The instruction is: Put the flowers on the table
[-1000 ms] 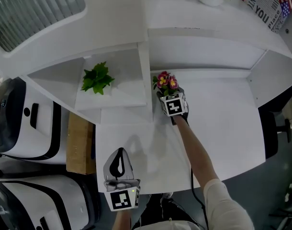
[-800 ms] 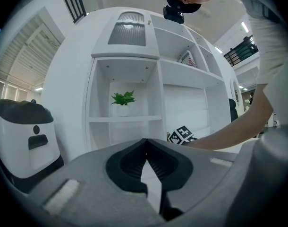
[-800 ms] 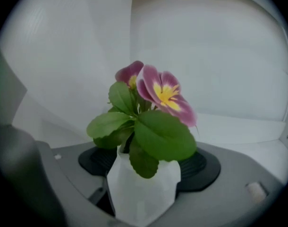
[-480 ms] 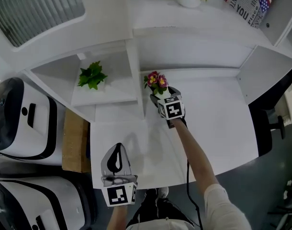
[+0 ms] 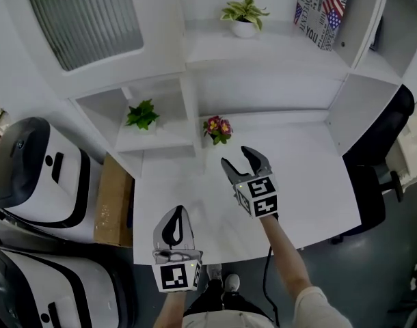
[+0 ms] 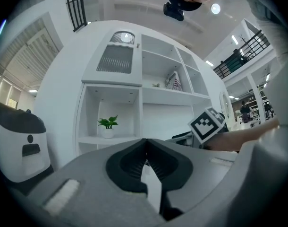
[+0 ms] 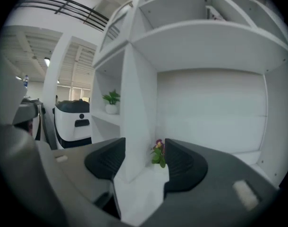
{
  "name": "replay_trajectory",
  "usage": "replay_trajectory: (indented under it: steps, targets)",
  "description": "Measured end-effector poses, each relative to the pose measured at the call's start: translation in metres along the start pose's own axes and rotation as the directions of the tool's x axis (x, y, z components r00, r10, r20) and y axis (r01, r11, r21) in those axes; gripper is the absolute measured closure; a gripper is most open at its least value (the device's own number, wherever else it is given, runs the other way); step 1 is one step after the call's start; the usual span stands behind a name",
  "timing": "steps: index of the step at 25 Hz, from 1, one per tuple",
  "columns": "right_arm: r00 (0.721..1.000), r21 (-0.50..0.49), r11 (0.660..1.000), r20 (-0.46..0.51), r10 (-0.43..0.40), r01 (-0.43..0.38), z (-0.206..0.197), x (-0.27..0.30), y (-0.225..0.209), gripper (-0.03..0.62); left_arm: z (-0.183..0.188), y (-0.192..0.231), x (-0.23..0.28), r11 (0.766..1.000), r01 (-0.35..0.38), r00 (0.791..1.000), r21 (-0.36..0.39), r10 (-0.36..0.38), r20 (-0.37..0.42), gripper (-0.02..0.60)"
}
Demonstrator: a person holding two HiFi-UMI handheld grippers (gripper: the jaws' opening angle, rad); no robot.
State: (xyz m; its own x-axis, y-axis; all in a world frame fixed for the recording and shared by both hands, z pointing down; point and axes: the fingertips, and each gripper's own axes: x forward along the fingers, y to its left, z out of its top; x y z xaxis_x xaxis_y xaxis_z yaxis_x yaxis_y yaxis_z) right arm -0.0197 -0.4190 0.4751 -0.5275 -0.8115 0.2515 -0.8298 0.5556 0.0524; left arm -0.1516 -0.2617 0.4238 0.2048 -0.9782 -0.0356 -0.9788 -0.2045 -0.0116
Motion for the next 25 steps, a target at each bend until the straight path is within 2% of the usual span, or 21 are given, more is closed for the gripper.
replay_trajectory:
  steps: [4, 7, 10, 16, 25]
  targets:
    - [0.991, -0.059, 0.998, 0.129, 0.017, -0.01, 0.042, -0.073, 0.036, 0.458, 0.02, -0.016, -0.015, 1.0, 0.027, 0.999, 0.016, -0.027, 0.041, 0.58]
    - [0.983, -0.119, 0.993, 0.185, 0.015, 0.007, 0.057, -0.118, 0.054, 0.592, 0.03, -0.028, -0.026, 0.999, 0.042, 0.996, 0.033, -0.045, 0.071, 0.58]
    - [0.981, -0.123, 0.992, 0.192, -0.011, 0.035, 0.052, -0.155, 0.07, 0.592, 0.035, -0.034, -0.041, 0.998, 0.047, 0.996, 0.043, -0.05, 0.07, 0.58]
    - [0.987, -0.039, 0.997, 0.149, -0.063, 0.069, 0.015, -0.204, 0.079, 0.592, 0.054, -0.04, -0.06, 0.997, 0.036, 0.992, 0.064, -0.043, 0.118, 0.58]
    - [0.984, -0.03, 0.994, 0.15, -0.096, 0.101, 0.009, -0.226, 0.07, 0.592, 0.059, -0.049, -0.063, 0.998, 0.03, 0.991, 0.051, -0.036, 0.132, 0.58]
